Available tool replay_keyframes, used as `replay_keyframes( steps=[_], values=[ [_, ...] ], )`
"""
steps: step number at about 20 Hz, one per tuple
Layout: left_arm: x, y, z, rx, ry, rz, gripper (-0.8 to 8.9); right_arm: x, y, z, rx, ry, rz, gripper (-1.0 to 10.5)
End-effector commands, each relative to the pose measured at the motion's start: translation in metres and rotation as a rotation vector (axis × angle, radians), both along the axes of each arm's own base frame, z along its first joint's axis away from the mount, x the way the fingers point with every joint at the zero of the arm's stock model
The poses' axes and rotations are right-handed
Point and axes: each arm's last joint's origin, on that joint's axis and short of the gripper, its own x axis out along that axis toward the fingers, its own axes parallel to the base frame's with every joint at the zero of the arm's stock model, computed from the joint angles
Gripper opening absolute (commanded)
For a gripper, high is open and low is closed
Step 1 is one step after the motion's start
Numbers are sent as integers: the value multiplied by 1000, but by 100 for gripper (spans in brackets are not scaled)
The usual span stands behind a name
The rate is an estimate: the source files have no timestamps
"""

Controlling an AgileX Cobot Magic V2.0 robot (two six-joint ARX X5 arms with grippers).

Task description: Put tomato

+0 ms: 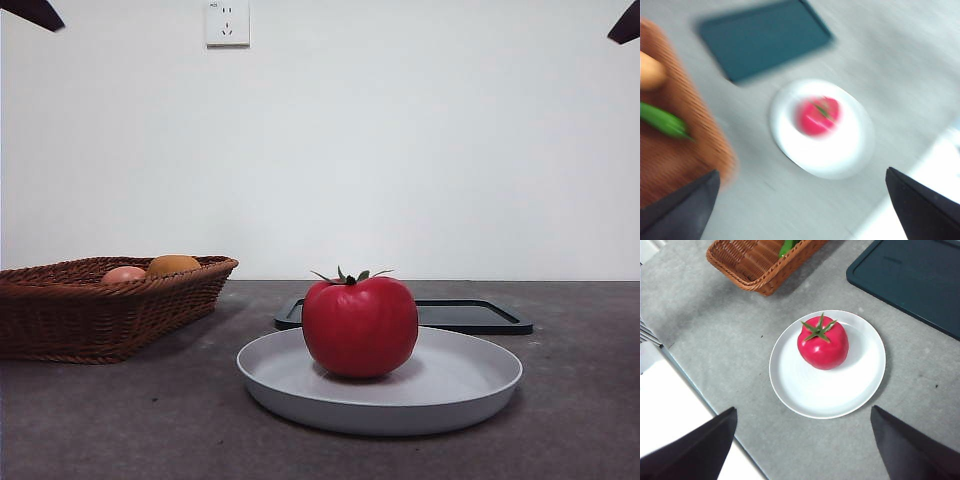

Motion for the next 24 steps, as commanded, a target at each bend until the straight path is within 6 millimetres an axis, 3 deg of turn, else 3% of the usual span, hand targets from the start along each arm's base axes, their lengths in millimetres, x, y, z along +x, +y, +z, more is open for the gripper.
replay_keyframes(
  steps=[1, 4, 9, 14, 24],
  values=[
    [-12, -1, 2, -50, 66, -114, 523, 6, 3, 5, 5, -18, 10, 425],
    [-23, 0, 4, -82, 88, -167, 523, 11, 5, 2, -1, 3, 12, 425],
    [-26, 1, 6, -85, 71, -168, 523, 23, 13, -4, -10, 29, 27, 425],
    [-25, 0, 7, -88, 61, -169, 523, 48, 38, -15, -7, 16, 93, 433],
    [-25, 0, 7, -88, 61, -169, 523, 109, 99, -74, -68, 43, 161, 497]
  ],
)
